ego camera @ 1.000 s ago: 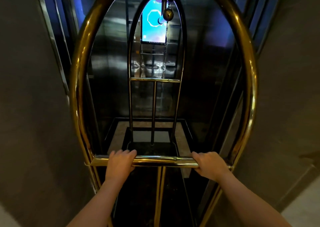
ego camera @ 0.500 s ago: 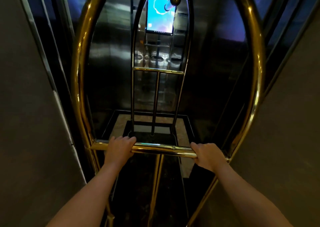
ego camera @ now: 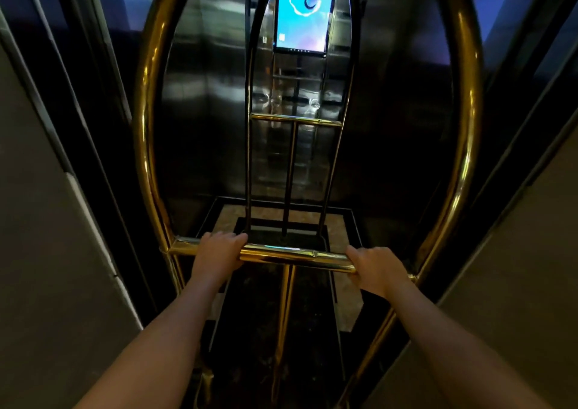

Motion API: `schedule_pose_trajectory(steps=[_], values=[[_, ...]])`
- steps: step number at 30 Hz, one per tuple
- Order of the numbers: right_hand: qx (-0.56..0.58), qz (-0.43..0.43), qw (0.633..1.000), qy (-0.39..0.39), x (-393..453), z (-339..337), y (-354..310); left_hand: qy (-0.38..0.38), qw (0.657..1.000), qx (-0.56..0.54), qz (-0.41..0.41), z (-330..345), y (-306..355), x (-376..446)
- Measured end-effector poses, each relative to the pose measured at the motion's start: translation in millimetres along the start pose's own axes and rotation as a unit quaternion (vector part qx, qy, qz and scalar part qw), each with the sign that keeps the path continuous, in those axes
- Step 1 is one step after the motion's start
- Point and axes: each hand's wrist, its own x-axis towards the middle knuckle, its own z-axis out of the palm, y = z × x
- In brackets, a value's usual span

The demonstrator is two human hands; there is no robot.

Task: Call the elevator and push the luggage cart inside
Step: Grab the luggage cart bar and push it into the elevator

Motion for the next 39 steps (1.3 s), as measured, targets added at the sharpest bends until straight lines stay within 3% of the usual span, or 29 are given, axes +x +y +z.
schedule_pose_trajectory(steps=[22,29,39], values=[[-0.029,0.02,0.999,0.013,111,33,59,0.029,0.999,0.012,0.033,42,-22,123],[-0.054,0.051,0.997,-0.028,158,45,56,0.022,0.999,0.007,0.029,60,-50,165],[-0.066,0.052,0.996,-0.016,231,59,68,0.034,0.999,0.013,0.035,82,-84,237]])
